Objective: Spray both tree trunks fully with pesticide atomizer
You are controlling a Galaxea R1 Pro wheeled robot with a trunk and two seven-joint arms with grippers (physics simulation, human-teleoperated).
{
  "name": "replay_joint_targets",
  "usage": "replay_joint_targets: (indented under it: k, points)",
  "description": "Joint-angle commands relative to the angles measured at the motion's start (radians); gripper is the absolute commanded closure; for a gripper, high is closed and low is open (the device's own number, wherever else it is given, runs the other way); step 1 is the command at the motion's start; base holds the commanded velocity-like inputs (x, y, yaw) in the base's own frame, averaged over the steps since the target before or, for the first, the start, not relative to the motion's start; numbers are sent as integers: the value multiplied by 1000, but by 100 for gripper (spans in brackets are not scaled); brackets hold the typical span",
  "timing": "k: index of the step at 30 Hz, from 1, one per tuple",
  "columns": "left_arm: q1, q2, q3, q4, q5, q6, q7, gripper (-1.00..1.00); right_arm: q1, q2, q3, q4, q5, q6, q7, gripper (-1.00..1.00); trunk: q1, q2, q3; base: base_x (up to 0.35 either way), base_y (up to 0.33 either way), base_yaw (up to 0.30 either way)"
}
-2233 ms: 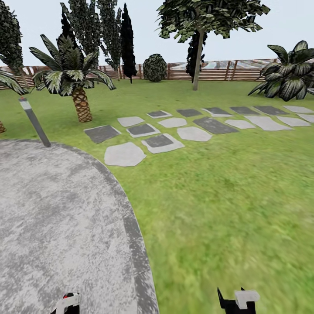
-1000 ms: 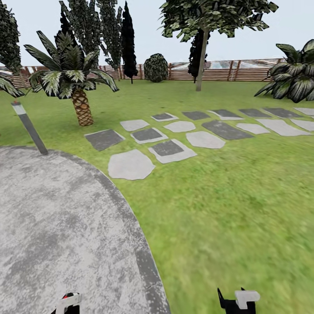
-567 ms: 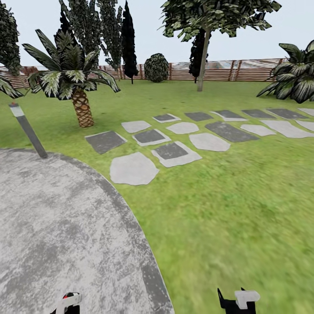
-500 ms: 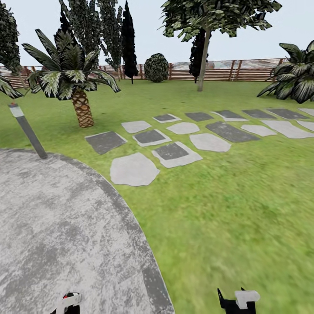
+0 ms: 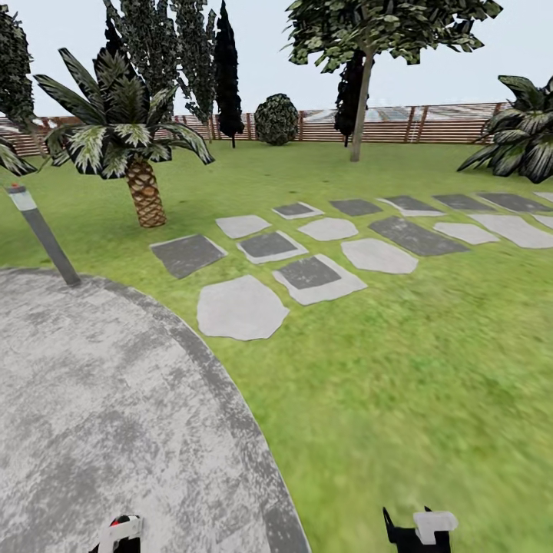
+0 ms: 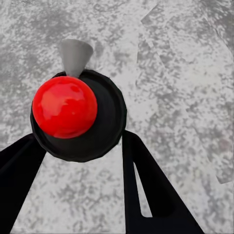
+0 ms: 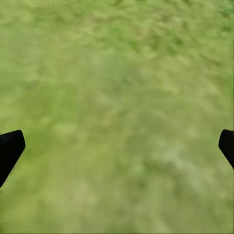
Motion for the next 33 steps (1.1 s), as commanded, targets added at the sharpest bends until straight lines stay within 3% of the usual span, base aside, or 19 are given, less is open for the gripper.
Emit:
replay_joint_targets:
  k: [1,16,33]
  points:
    - [-1,0,3,1,2,-3,-3,100,0,0,0,1,0,-3,0,-100,0,0,-1,298,150,0]
    - [0,0,3,1,2,-3,-3,100,0,0,0,2,0,-3,0,-100,0,0,-1,304,147,-9]
    - [0,0,2,1,2,-3,-3,100,0,0,0,2,0,-3,0,-100,0,0,-1,309,140,-205]
